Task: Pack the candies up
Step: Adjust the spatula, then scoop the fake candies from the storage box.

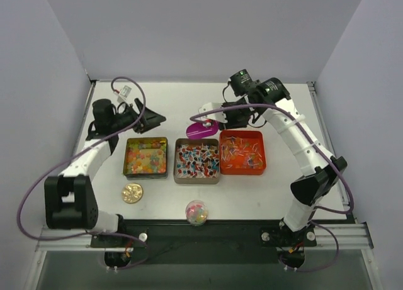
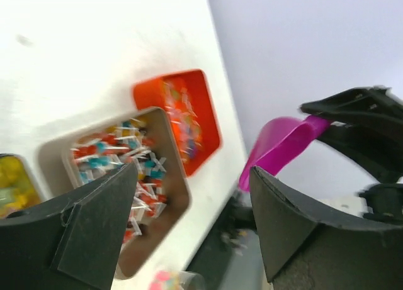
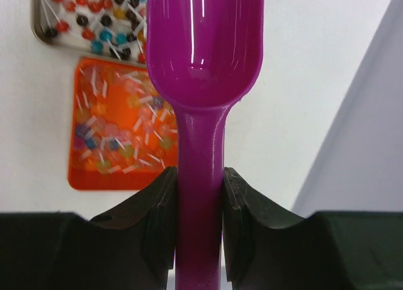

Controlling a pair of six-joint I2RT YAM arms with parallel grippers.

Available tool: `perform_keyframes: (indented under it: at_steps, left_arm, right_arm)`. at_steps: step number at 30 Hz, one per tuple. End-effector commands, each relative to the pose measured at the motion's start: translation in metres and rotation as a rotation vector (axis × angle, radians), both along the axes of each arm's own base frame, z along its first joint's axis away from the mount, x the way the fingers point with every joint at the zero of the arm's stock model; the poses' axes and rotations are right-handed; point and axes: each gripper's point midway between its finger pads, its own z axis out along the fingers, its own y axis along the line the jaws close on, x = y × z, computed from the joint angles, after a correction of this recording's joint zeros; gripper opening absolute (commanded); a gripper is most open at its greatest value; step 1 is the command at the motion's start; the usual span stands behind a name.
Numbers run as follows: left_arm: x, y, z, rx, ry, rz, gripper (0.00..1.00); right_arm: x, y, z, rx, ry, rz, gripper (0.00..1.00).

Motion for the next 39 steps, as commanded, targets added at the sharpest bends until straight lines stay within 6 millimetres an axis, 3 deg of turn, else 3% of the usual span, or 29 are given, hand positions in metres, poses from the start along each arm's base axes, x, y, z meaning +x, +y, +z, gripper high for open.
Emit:
perform_keyframes:
  at_steps: [1, 2, 3, 4, 5, 6, 7, 9, 14, 22, 26, 30, 35, 37, 39]
  left_arm:
    - [-0.029, 0.016, 0.01, 0.246, -0.215, 0.058, 0.81]
    - [-0.039, 0.018, 0.011, 0.302, -0.265, 0.058, 0.76]
    - [-0.052, 0.013, -0.001, 0.335, -0.232, 0.034, 0.71]
    - [-0.058, 0.015, -0.013, 0.373, -0.222, 0.041, 0.63]
    - [-0.07, 0.014, -0.018, 0.418, -0.249, 0.021, 0.25]
    - [-0.081, 0.01, -0.027, 0.449, -0.244, 0.001, 0.1]
    - [-0.088, 0.016, -0.049, 0.513, -0.205, 0.035, 0.01]
    - [-0.103, 0.017, -0.055, 0.515, -0.192, 0.081, 0.0]
    - [-0.147, 0.014, -0.117, 0.521, 0.077, 0.102, 0.0]
    - [-0.15, 0.011, -0.154, 0.482, 0.202, 0.15, 0.0]
    - [-0.156, -0.005, -0.153, 0.447, 0.164, 0.085, 0.0]
    - [-0.153, -0.005, -0.158, 0.459, 0.155, 0.094, 0.0]
    - [-0.152, -0.007, -0.153, 0.447, 0.108, 0.083, 0.1]
    - [-0.151, -0.008, -0.152, 0.445, 0.092, 0.08, 0.09]
    - [-0.152, -0.007, -0.155, 0.452, 0.096, 0.082, 0.01]
  right_arm:
    - [0.007, -0.035, -0.003, -0.238, -0.026, 0.229, 0.0]
    - [0.011, -0.037, -0.005, -0.263, -0.029, 0.253, 0.0]
    - [0.019, -0.038, -0.001, -0.293, -0.069, 0.302, 0.0]
    - [0.023, -0.038, -0.012, -0.333, -0.045, 0.334, 0.0]
    - [0.028, -0.037, -0.013, -0.359, -0.058, 0.361, 0.0]
    - [0.033, -0.036, -0.015, -0.387, -0.067, 0.383, 0.0]
    - [0.04, -0.036, -0.022, -0.44, -0.073, 0.423, 0.0]
    - [0.046, -0.036, -0.029, -0.507, -0.083, 0.457, 0.0]
    - [0.059, -0.029, -0.041, -0.683, -0.12, 0.501, 0.0]
    - [0.073, -0.009, -0.05, -0.891, -0.223, 0.483, 0.0]
    - [0.076, -0.012, -0.051, -1.042, -0.259, 0.453, 0.0]
    - [0.075, -0.009, -0.059, -1.134, -0.273, 0.444, 0.0]
    - [0.073, -0.003, -0.071, -1.209, -0.292, 0.407, 0.0]
    - [0.07, 0.0, -0.074, -1.224, -0.304, 0.382, 0.0]
    - [0.066, 0.002, -0.078, -1.242, -0.302, 0.383, 0.0]
